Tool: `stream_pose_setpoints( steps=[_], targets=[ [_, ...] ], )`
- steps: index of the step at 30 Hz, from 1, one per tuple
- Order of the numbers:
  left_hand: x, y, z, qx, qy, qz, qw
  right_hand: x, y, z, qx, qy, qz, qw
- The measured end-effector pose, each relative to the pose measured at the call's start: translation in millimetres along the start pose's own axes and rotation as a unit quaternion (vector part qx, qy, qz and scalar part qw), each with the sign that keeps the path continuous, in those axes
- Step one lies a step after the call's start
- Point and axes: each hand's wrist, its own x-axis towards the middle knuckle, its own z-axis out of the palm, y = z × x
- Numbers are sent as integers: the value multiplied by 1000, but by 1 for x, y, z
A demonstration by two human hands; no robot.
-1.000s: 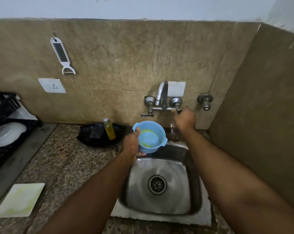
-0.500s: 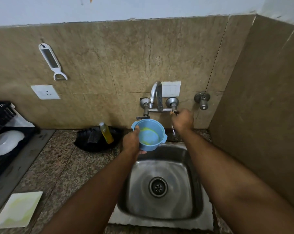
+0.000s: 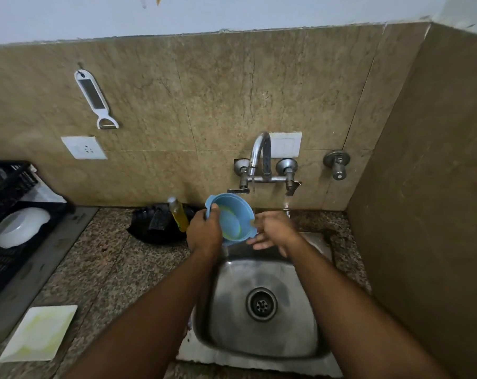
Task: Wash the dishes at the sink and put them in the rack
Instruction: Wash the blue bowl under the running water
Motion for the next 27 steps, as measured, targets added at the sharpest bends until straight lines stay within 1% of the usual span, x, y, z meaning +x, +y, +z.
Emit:
stream_pose_setpoints(
  steps=[1,4,7,9,12,14,15,19,20,21,23,24,25,26,27],
  targets=[
    [0,-1,-3,18,10,12,1000,0,4,6,-4,-5,-15,1000],
    [-1,-1,-6,72,35,39,996,7,4,23,-18,51,-50,997],
    [-3,7,-2,70,42,34,996,16,-3,30,-24,101,-72,992],
    [-5,15,1,67,45,51,995,19,-9,29,-21,122,-85,989],
    [-4,25,6,88,57,92,990,22,-13,23,-24,115,-103,988],
    [-6,29,11,93,58,104,989,24,-12,18,-35,107,-110,988],
    [-9,32,13,93,57,104,989,25,-12,16,-42,115,-113,986],
    [-20,44,22,68,76,93,990,28,-16,14,-55,179,-124,974],
    [-20,45,22,67,87,96,989,27,-18,14,-46,171,-119,977],
    [-19,47,20,71,98,100,988,27,-19,14,-34,143,-112,983],
    [-14,47,14,85,114,109,984,24,-20,13,-6,60,-98,993],
    [-11,46,11,95,115,115,982,23,-20,13,3,30,-94,995],
    [-10,45,10,108,112,121,980,22,-19,13,4,21,-93,995],
    [-9,45,10,118,105,126,979,21,-19,13,4,31,-94,995],
    [-12,45,11,120,94,124,981,20,-19,13,-3,57,-98,994]
  ],
)
